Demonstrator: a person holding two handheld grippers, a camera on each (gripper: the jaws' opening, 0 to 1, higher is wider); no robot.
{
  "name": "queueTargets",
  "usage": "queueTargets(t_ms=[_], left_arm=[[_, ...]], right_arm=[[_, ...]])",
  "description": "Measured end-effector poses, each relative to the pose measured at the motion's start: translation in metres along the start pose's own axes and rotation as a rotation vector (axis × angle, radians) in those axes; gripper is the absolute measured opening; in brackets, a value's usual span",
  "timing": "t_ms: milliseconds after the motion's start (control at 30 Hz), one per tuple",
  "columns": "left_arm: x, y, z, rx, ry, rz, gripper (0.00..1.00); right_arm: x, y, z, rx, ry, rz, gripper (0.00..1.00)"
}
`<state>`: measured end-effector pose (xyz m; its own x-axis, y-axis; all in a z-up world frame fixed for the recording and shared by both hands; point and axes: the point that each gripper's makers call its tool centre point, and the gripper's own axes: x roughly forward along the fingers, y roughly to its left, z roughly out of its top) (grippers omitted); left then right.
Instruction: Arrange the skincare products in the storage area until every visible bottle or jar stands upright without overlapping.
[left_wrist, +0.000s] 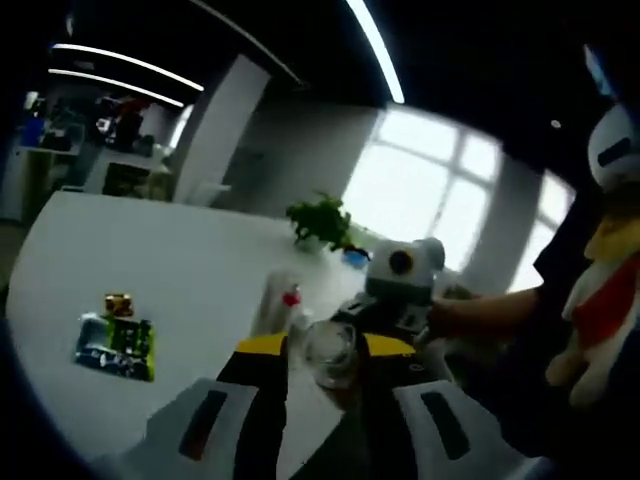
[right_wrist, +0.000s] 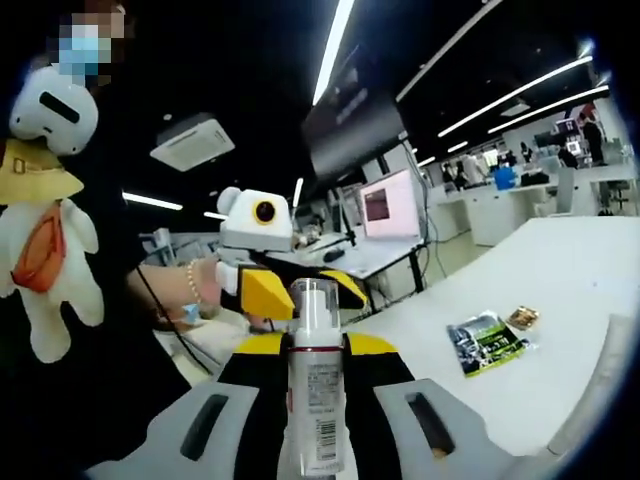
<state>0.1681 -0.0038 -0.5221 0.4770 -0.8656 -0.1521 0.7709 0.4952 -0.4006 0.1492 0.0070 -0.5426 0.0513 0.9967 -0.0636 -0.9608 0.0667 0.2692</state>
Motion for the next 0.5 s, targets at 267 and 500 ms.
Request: queueTargets(t_ms=[267,500], left_arm=[[-0.001,-0.009,0.008,0.019,-0.002,0.0,0.18],[0.005,-0.014,0.007,0.12,0.094,-0.008,0.18]], right_arm=[[-0.003,0.004,0.008,0.018,-0.018,0.008,0.21],[-0.005,0.005,0.004,-0.026,0.042,0.006,0.22]])
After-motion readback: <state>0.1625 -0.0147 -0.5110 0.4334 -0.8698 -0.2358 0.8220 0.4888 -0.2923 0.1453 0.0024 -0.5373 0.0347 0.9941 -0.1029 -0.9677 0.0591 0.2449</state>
